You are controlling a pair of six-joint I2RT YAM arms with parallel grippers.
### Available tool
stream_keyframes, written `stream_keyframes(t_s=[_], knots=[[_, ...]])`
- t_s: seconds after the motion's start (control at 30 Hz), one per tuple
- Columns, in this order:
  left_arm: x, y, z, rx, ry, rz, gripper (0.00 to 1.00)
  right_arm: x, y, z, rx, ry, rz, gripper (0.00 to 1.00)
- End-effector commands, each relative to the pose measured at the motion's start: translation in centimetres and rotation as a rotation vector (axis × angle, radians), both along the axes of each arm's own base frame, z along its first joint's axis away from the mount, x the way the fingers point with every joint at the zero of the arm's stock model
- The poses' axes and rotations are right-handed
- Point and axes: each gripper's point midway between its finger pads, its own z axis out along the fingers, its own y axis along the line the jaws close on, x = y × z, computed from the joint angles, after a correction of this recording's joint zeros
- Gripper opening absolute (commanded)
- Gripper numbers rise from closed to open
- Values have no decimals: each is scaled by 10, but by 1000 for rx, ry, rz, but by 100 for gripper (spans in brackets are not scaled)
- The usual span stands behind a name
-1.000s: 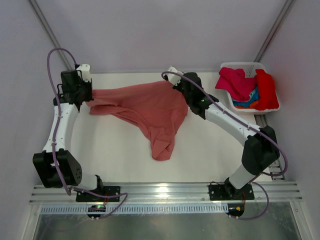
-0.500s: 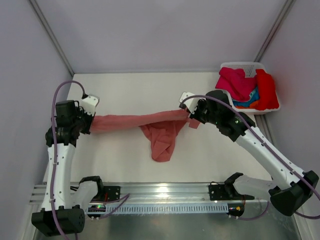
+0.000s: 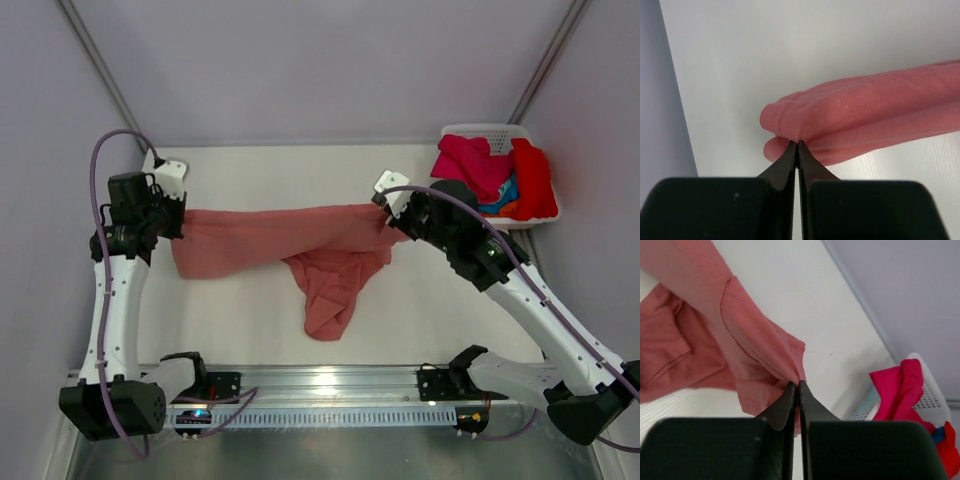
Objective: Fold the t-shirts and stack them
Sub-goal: Flatten the tshirt out
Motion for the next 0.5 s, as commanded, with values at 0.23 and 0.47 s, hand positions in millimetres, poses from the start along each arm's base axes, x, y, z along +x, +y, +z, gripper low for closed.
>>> stream_keyframes(t_s=[0.23,0.47], knots=[[115,27,96,-129,-252,239,0,97,-30,142,120,-432,-432,3],[150,49,122,-62,-342,303,0,118,-31,182,98,-547,-480,3]])
